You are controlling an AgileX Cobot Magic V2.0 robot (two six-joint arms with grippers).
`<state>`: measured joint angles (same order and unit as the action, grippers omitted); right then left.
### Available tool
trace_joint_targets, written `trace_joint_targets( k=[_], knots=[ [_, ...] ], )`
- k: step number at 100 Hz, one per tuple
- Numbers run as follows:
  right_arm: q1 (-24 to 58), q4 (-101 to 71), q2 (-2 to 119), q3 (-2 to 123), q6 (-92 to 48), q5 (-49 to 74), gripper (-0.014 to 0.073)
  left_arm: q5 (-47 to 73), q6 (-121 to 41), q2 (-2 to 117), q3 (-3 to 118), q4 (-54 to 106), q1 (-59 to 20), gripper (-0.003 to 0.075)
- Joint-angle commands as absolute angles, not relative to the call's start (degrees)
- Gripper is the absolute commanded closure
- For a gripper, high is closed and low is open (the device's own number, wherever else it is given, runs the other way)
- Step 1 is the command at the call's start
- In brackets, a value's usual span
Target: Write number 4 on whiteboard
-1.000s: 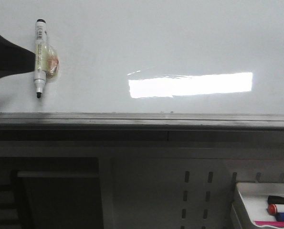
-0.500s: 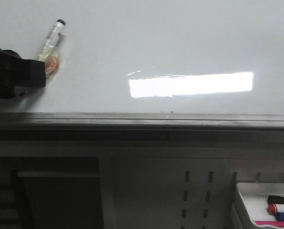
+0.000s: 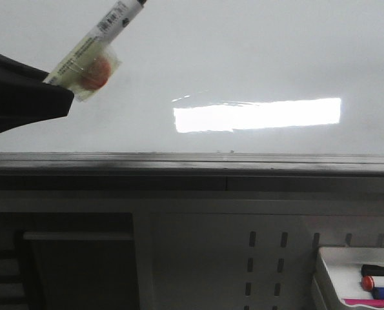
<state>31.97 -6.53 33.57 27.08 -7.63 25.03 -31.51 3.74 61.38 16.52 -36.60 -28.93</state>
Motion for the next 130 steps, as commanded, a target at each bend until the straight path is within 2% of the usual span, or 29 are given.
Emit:
trace_joint_targets(
  k=[1,8,20,25,54,64,68,73,85,90,95,100,107,113,130],
  knots=[
    [39.71,-6.94,37.99,31.72,-8.7,20.16,0.0639,-39.09,4.29,56.8,16.21,-46.77,-29.2,0.0741],
    [45.74,-6.84,41.3,34.08,-8.7,19.4,0.054,-39.58,4.29,54.89,15.46,-49.51,-29.2,0.0741],
    [53.94,-6.71,46.45,38.11,-8.7,16.61,0.0248,-39.58,4.29,54.12,15.0,-50.32,-29.2,0.0741],
    [55.82,-6.31,48.95,39.57,-8.7,15.58,0.0174,-39.79,4.29,54.12,15.0,-50.73,-29.2,0.0741],
    [57.95,-5.7,60.81,47.3,-8.7,10.74,0.0159,-40.29,4.29,54.12,15.0,-51.6,-29.2,0.0741],
    [58.63,-5.7,63.66,49.34,-8.7,9.92,0.0192,-40.29,4.29,54.12,15.0,-51.6,-29.2,0.0741],
    [58.77,-5.7,64.48,49.84,-8.7,10.03,0.024,-40.29,4.29,54.12,15.0,-51.6,-29.2,0.0741],
    [58.77,-5.7,65.43,50.11,-8.7,10.18,0.033,-40.29,4.29,54.12,15.0,-51.25,-29.2,0.0741],
    [58.65,-5.7,66.28,50.11,-8.7,11.92,0.0666,-40.29,4.29,53.71,15.0,-49.39,-29.2,0.0714],
    [58.65,-5.7,66.43,50.11,-8.7,12.66,0.0658,-40.11,4.29,53.58,15.1,-48.06,-28.93,0.0645],
    [58.65,-5.59,66.43,50.11,-8.7,12.71,0.0658,-40.11,4.29,53.58,15.1,-46.3,-28.93,0.0536],
    [58.41,-4.96,66.43,50.11,-8.7,12.06,0.0658,-40.11,4.29,53.58,15.1,-44.18,-28.93,0.0391],
    [57.22,-3.91,66.43,50.45,-8.7,11.14,0.0658,-39.74,4.29,53.45,15.1,-40.6,-28.93,0.0248],
    [54.78,-3.91,66.82,51.51,-8.56,11.56,0.0658,-38.36,4.29,53.23,15.1,-36.67,-28.93,0.0201],
    [45.37,-3.42,71.24,58.57,-8.54,13.26,0.0658,-32.77,3.92,50.69,15.1,-28.1,-28.93,0.0231]
  ],
)
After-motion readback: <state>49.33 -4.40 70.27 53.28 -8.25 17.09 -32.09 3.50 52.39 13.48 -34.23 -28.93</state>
